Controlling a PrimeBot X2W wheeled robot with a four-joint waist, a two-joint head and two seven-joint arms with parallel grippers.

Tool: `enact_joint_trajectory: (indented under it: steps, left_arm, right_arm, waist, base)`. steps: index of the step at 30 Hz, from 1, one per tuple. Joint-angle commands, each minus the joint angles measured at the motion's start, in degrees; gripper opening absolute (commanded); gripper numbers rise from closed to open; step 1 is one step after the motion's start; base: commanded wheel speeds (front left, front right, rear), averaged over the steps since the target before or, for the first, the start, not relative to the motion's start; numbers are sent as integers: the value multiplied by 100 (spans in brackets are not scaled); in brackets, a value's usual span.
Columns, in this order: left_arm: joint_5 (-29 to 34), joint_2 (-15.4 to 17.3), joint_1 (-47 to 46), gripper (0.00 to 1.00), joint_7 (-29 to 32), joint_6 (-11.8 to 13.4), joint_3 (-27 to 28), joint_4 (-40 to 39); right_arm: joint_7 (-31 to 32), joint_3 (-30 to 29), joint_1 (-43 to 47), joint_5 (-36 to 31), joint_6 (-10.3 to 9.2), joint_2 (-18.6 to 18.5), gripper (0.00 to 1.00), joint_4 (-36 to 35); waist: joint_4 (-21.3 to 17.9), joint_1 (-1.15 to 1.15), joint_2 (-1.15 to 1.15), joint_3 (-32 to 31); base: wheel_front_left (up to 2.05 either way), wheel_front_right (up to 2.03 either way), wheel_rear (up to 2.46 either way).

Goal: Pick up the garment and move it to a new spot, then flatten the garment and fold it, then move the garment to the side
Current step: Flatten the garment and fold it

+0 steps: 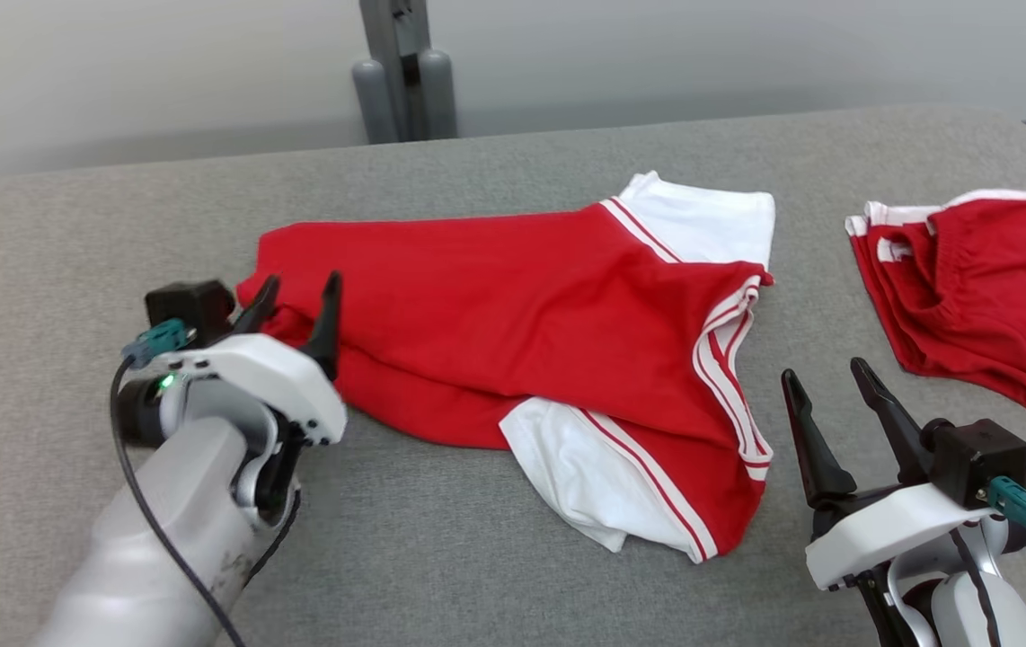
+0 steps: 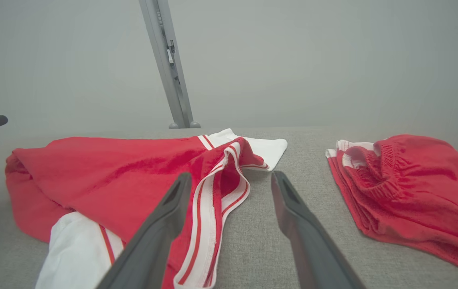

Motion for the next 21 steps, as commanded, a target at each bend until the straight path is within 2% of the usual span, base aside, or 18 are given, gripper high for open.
enact_joint_trajectory:
  steps: [1,5,11,15,21]
  left_arm:
    - [-38,61,110,100,23,23,41,74]
    - [-231,165,318,100,195,6,132,263]
    - [-511,147,512,100,570,-85,223,486]
    - [-628,187,441,100,529,-34,340,690]
    - [-831,174,177,100,549,-129,565,1074]
  right_arm:
    - [42,-3,72,-7,0,-41,100,-49]
    - [107,11,129,-7,0,-41,100,-157]
    - [170,-35,147,-48,0,-40,100,-250]
    - [182,-12,75,-45,0,-39,100,-311]
    - [213,-45,7,-98,0,-38,100,-393]
  waist:
    - [125,0,0,-121]
    - [135,0,0,-110]
    - [87,0,0,-17]
    - [-18,0,0,97]
    - [-202,0,0,342]
  base:
    - [0,0,0]
    - [0,0,0]
    - [0,0,0]
    - [0,0,0]
    - [0,0,0]
